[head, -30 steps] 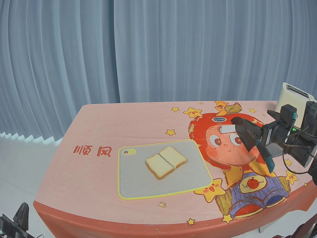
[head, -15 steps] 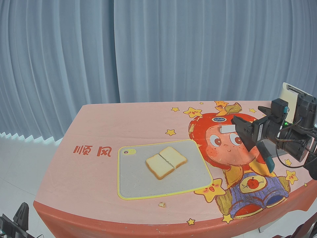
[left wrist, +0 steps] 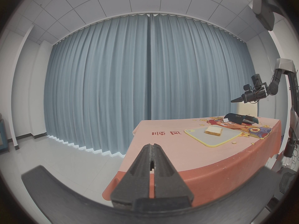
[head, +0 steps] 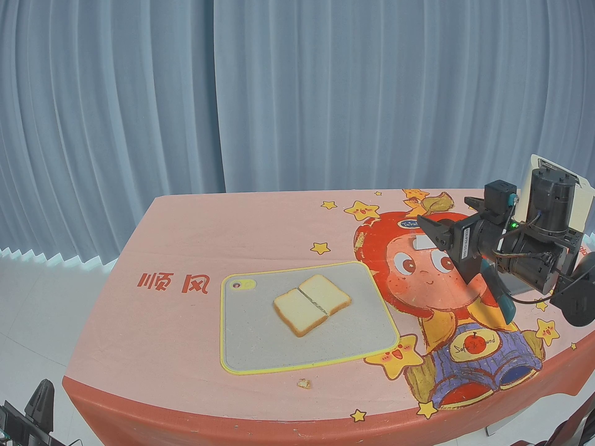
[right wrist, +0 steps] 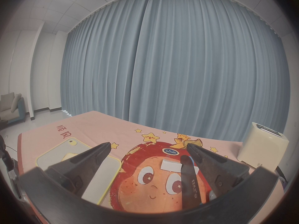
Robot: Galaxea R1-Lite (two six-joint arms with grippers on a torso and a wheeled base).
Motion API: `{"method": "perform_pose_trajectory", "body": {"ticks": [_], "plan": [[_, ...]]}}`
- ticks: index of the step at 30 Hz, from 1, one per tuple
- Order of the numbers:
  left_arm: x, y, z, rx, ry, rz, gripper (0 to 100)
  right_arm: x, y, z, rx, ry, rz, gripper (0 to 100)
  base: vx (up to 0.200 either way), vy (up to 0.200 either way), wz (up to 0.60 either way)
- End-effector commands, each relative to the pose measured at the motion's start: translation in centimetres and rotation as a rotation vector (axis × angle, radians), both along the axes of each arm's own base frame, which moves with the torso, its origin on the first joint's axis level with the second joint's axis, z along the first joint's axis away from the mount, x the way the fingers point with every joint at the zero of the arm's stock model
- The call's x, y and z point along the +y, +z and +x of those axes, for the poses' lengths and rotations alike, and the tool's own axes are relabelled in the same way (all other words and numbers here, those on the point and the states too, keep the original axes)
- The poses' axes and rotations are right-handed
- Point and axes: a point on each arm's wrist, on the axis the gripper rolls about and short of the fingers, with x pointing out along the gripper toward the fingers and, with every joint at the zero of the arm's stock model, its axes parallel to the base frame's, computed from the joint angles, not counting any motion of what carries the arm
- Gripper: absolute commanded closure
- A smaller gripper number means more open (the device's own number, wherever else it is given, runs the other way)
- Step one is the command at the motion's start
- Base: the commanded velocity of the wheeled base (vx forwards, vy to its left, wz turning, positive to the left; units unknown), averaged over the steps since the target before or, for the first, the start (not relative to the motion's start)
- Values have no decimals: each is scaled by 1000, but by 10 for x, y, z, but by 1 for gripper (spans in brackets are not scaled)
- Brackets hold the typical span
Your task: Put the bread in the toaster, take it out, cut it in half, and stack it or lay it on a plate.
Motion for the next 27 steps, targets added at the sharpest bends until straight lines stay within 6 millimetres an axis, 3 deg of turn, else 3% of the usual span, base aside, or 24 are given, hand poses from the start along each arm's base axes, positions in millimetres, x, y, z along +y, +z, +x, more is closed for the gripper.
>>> {"method": "perform_pose_trajectory", "body": {"ticks": [1,15,27], "plan": [[0,-5,0,1,1,0,100,6,-7,9,21,8,-10,0,0,0,0],[0,-5,0,1,1,0,100,26,-22,31,95,31,-41,0,0,0,0],[0,-5,0,1,-1,0,100,51,-43,30,153,96,-74,0,0,0,0]]}}
